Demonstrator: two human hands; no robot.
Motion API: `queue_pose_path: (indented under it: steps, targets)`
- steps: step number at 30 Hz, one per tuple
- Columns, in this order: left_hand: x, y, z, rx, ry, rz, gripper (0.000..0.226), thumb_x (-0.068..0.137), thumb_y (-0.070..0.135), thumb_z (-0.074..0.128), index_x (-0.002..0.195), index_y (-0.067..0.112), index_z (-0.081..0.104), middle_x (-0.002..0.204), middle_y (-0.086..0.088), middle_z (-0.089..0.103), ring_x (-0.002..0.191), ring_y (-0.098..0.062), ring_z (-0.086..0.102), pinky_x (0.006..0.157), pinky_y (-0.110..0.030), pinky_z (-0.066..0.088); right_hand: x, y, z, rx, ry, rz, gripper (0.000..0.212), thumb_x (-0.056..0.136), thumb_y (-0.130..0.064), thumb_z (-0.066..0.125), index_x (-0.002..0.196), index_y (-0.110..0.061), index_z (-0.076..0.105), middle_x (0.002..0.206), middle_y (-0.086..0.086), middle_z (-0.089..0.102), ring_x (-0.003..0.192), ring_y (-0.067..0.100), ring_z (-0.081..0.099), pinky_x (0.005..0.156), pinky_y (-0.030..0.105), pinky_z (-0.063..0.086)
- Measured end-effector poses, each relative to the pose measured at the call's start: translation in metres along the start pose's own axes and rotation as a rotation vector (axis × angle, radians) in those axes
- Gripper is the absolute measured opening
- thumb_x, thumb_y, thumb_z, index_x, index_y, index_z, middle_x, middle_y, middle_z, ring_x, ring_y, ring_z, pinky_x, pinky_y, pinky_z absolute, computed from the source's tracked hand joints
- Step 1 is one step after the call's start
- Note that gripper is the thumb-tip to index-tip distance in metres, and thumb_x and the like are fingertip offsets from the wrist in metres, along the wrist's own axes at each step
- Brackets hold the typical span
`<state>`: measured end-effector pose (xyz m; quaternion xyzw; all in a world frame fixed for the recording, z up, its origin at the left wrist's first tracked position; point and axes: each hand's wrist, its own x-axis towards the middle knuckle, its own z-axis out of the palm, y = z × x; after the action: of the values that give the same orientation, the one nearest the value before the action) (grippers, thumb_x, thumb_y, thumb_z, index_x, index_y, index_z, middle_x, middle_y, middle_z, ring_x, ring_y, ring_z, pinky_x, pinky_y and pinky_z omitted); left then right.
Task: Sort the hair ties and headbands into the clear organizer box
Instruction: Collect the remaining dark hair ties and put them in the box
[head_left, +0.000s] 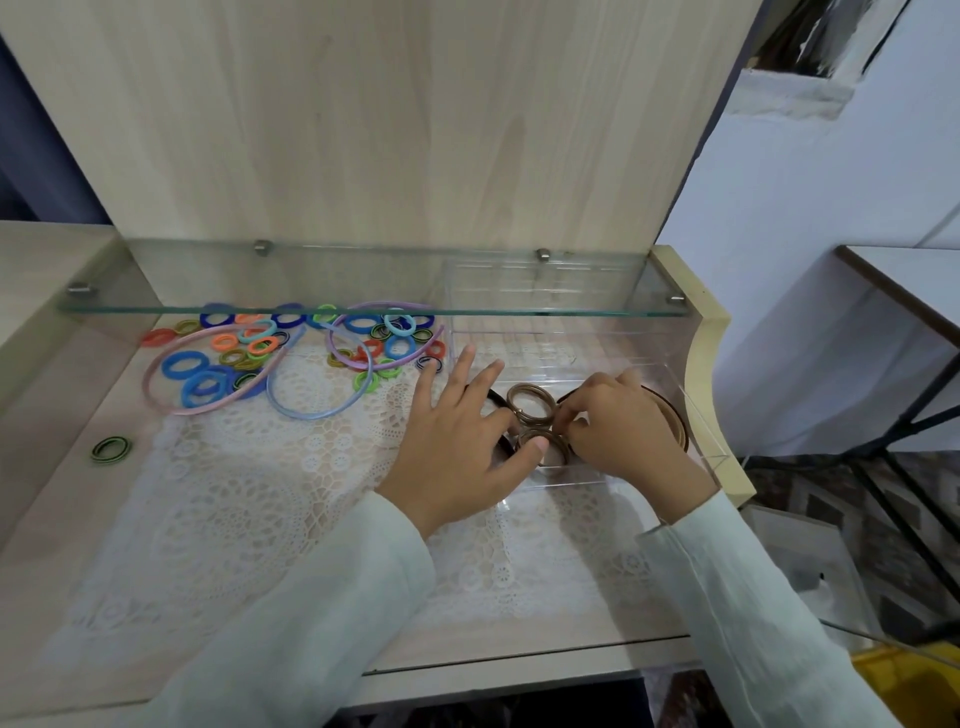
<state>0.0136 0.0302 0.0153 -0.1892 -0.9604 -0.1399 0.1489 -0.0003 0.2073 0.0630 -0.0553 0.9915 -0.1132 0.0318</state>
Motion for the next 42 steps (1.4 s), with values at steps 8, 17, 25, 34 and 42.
queue_pose_path:
  steps: [8, 17, 25, 34, 42]
  targets:
    - [-0.001, 0.0, 0.004, 0.006, 0.023, 0.009, 0.06, 0.091, 0.067, 0.023, 0.098, 0.033, 0.072, 0.157, 0.001, 0.037, 0.152, -0.023, 0.007, 0.119, -0.057, 0.003, -0.001, 0.001, -0.001, 0.044, 0.006, -0.009, 0.033, 0.086, -0.01, 0.049, 0.085, -0.033, 0.074, 0.114, -0.002, 0.056, 0.11, 0.023, 0.04, 0.092, 0.033, 0.039]
    - [0.005, -0.004, -0.001, -0.07, 0.037, -0.09, 0.054, 0.091, 0.063, 0.018, 0.097, 0.036, 0.065, 0.157, 0.006, 0.035, 0.152, -0.018, 0.007, 0.119, -0.047, -0.004, 0.008, 0.012, 0.008, 0.189, 0.183, 0.032, 0.032, 0.087, -0.01, 0.047, 0.095, -0.027, 0.074, 0.109, -0.001, 0.06, 0.109, 0.025, 0.045, 0.084, 0.03, 0.038]
    - [0.018, -0.006, 0.0, 0.058, 0.172, -0.157, 0.045, 0.088, 0.042, 0.029, 0.092, 0.024, 0.07, 0.105, 0.003, 0.061, 0.098, -0.018, 0.052, 0.085, -0.038, 0.032, 0.023, 0.008, 0.021, 0.105, 0.181, 0.044, 0.039, 0.088, -0.008, 0.044, 0.117, -0.02, 0.067, 0.121, 0.005, 0.056, 0.113, 0.027, 0.042, 0.09, 0.035, 0.039]
    - [0.028, 0.001, 0.0, 0.16, 0.042, -0.15, 0.07, 0.081, 0.044, 0.01, 0.097, 0.022, 0.074, 0.1, -0.001, 0.053, 0.098, -0.022, 0.045, 0.08, -0.037, 0.025, 0.025, 0.003, 0.03, -0.028, 0.225, 0.033, 0.036, 0.087, -0.013, 0.047, 0.114, -0.021, 0.068, 0.117, 0.006, 0.055, 0.11, 0.028, 0.043, 0.089, 0.037, 0.04]
    - [0.034, 0.008, -0.002, 0.169, -0.053, -0.163, 0.084, 0.073, 0.045, -0.004, 0.108, 0.024, 0.07, 0.103, 0.0, 0.044, 0.102, -0.023, 0.038, 0.087, -0.038, 0.027, 0.026, 0.003, 0.032, -0.003, 0.25, 0.032, 0.035, 0.086, -0.011, 0.048, 0.111, -0.019, 0.07, 0.115, 0.006, 0.055, 0.109, 0.029, 0.043, 0.087, 0.038, 0.04]
